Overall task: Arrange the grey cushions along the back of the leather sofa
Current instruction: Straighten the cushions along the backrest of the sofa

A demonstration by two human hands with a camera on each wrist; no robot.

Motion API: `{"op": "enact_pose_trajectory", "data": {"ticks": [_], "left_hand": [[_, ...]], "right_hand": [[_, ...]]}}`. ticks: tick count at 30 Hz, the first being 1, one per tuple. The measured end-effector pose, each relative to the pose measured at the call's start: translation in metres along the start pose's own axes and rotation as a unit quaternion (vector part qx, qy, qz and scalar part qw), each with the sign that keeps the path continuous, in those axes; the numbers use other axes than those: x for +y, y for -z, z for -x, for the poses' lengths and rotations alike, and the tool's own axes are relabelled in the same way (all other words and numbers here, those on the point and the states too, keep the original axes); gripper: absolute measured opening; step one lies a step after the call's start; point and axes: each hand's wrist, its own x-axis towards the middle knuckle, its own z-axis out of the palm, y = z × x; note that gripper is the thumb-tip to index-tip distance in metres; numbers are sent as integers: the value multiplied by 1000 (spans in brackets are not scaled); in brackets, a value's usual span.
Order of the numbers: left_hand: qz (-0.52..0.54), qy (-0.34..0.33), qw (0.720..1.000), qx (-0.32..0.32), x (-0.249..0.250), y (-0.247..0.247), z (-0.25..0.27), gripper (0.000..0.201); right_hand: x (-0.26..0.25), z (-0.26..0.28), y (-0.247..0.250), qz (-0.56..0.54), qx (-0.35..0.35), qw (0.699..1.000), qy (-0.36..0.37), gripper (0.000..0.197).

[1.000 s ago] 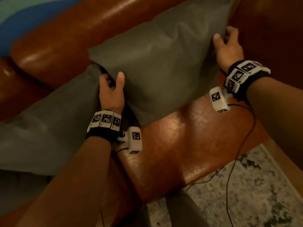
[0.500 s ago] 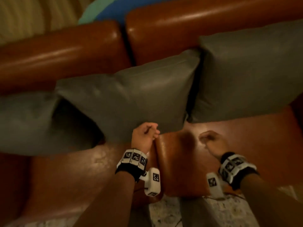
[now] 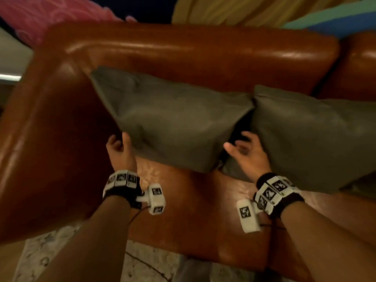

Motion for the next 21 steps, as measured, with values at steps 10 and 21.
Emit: {"op": "enact_pose_trajectory", "data": {"ticks": [10,21], "left_hand": [[-21,-20,991,-129,61,5,-102,70],[-46,50,987,-147,73,31,-168,79]], "right_hand": [[-63,-21,-74,-155,11,988,4,112],[-86,-62,-143,-77,13,996,-52,129]]}}
